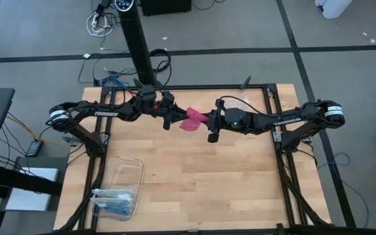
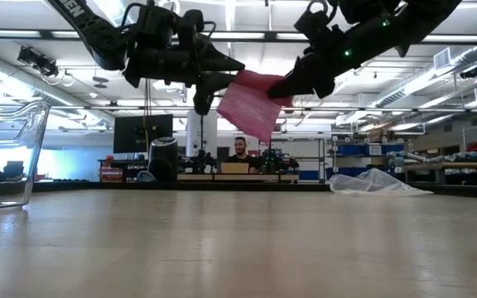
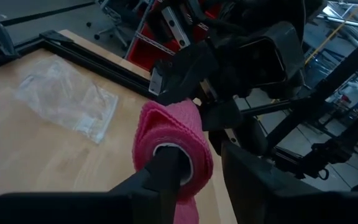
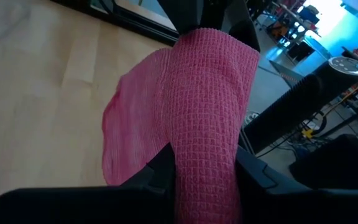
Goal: Roll bandage
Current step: Roll the pink bandage
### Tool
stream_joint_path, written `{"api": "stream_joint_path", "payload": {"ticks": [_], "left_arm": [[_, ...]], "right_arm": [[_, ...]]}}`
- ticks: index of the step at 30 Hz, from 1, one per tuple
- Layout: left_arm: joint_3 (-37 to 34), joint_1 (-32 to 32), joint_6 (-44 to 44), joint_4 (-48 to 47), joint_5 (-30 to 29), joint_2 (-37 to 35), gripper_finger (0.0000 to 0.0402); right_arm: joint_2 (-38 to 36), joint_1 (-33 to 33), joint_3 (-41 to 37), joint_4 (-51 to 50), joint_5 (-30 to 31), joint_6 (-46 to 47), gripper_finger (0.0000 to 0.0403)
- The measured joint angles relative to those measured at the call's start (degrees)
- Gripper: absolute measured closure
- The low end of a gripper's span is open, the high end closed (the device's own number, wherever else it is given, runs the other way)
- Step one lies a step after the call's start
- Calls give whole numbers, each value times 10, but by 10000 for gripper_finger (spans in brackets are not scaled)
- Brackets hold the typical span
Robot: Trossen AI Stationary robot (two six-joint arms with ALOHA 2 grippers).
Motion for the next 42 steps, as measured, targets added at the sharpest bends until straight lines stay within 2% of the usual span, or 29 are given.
{"api": "stream_joint_path", "payload": {"ticks": [6,13,15,21,25,29,32,34,36,38,42], "left_arm": [[0,-8,27,0,-9,0,304],[-1,-21,97,1,-30,0,378],[-1,-24,112,1,-33,0,383],[0,-27,149,13,-69,1,383],[0,-26,168,34,-71,2,383],[-1,-25,178,41,-74,3,383],[-1,-26,178,49,-71,2,383],[-1,-25,177,72,-62,2,383],[-1,-25,177,106,-48,2,383],[-1,-25,175,132,-38,2,383],[-1,-25,167,175,-27,2,383]], "right_arm": [[0,0,0,10,-6,-3,308],[0,0,0,10,-7,-2,306],[0,0,0,10,-6,-2,298],[-21,6,1,-18,14,50,243],[-66,20,3,-59,18,123,199],[-121,36,4,-100,22,158,159],[-160,43,3,-150,49,186,136],[-180,42,-13,-168,44,223,125],[-192,36,-51,-140,-1,255,118],[-194,34,-104,-62,-37,281,115],[-168,34,-205,167,-41,316,115]]}}
